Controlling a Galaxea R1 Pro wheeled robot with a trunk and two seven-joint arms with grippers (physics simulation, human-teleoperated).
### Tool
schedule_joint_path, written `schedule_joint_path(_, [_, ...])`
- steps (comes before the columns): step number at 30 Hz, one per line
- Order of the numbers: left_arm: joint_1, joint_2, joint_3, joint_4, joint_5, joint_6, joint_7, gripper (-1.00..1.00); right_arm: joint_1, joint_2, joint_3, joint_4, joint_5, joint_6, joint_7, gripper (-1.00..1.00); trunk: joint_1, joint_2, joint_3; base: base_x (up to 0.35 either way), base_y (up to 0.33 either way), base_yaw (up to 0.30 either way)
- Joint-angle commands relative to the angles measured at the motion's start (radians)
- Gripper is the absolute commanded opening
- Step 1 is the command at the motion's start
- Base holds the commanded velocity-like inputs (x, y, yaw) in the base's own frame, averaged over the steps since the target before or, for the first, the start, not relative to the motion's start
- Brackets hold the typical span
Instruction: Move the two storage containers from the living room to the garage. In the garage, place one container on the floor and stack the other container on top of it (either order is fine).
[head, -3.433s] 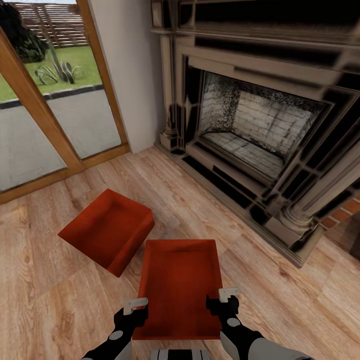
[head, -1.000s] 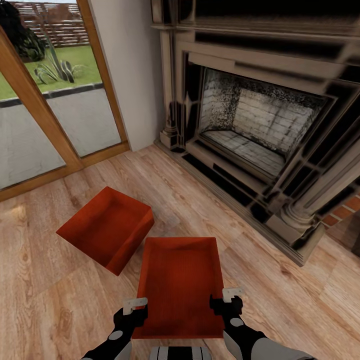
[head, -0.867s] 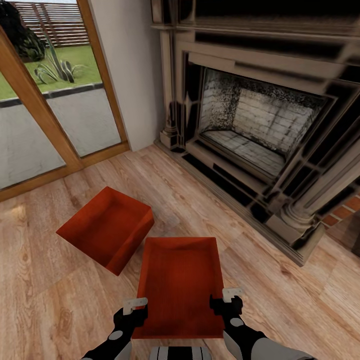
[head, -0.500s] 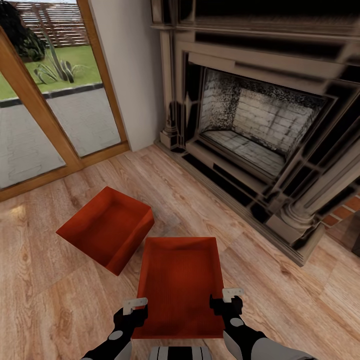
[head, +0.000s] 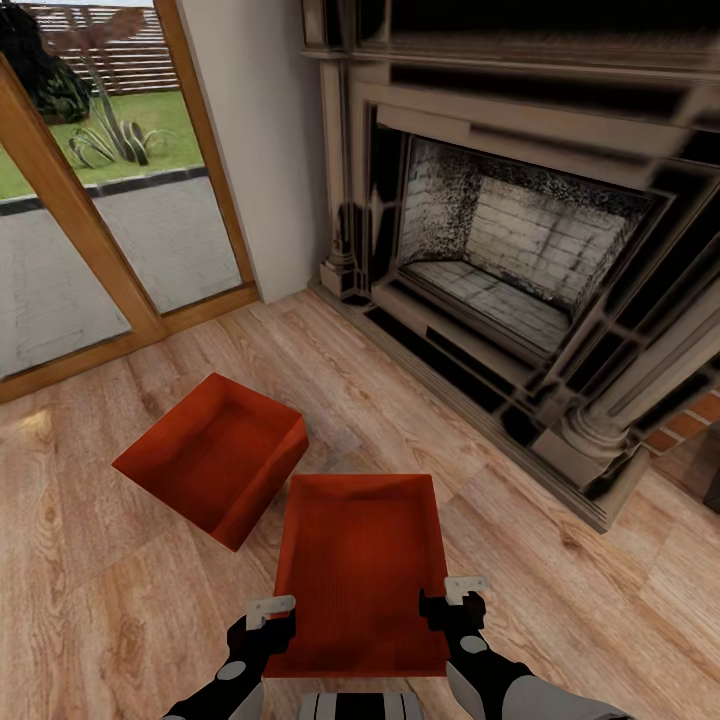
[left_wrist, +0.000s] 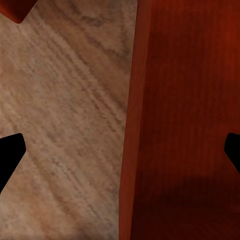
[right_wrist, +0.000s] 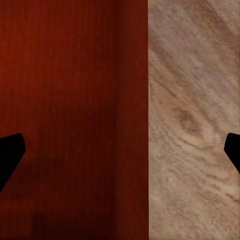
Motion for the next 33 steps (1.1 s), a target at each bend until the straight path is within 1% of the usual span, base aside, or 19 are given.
schedule_joint_path(1, [-0.001, 0.0, -0.009, 0.001, 0.007, -0.003, 0.005, 1.0, -0.001, 0.0, 0.009, 0.001, -0.01, -0.004, -0.003, 1.0, 0.0, 0.0, -0.001, 0.0, 0.0, 0.0])
schedule_joint_path(7, [-0.001, 0.0, -0.009, 0.001, 0.008, -0.003, 0.005, 1.0, -0.001, 0.0, 0.009, 0.001, -0.01, -0.004, -0.003, 1.0, 0.0, 0.0, -0.001, 0.0, 0.0, 0.0])
schedule_joint_path(9, [-0.001, 0.0, -0.009, 0.001, 0.008, -0.003, 0.005, 1.0, -0.001, 0.0, 0.009, 0.001, -0.01, -0.004, -0.003, 1.0, 0.008, -0.014, -0.007, 0.0, 0.0, 0.0])
schedule_joint_path(18, [-0.001, -0.001, -0.007, 0.001, 0.015, -0.002, 0.012, 1.0, -0.001, 0.0, 0.008, 0.0, -0.01, -0.004, -0.003, 1.0, 0.008, -0.014, -0.007, 0.0, 0.0, 0.0])
schedule_joint_path(33, [-0.001, 0.0, -0.009, 0.002, 0.008, -0.002, 0.015, 1.0, 0.0, 0.0, 0.009, 0.001, -0.01, -0.009, -0.003, 1.0, 0.008, -0.014, -0.007, 0.0, 0.0, 0.0])
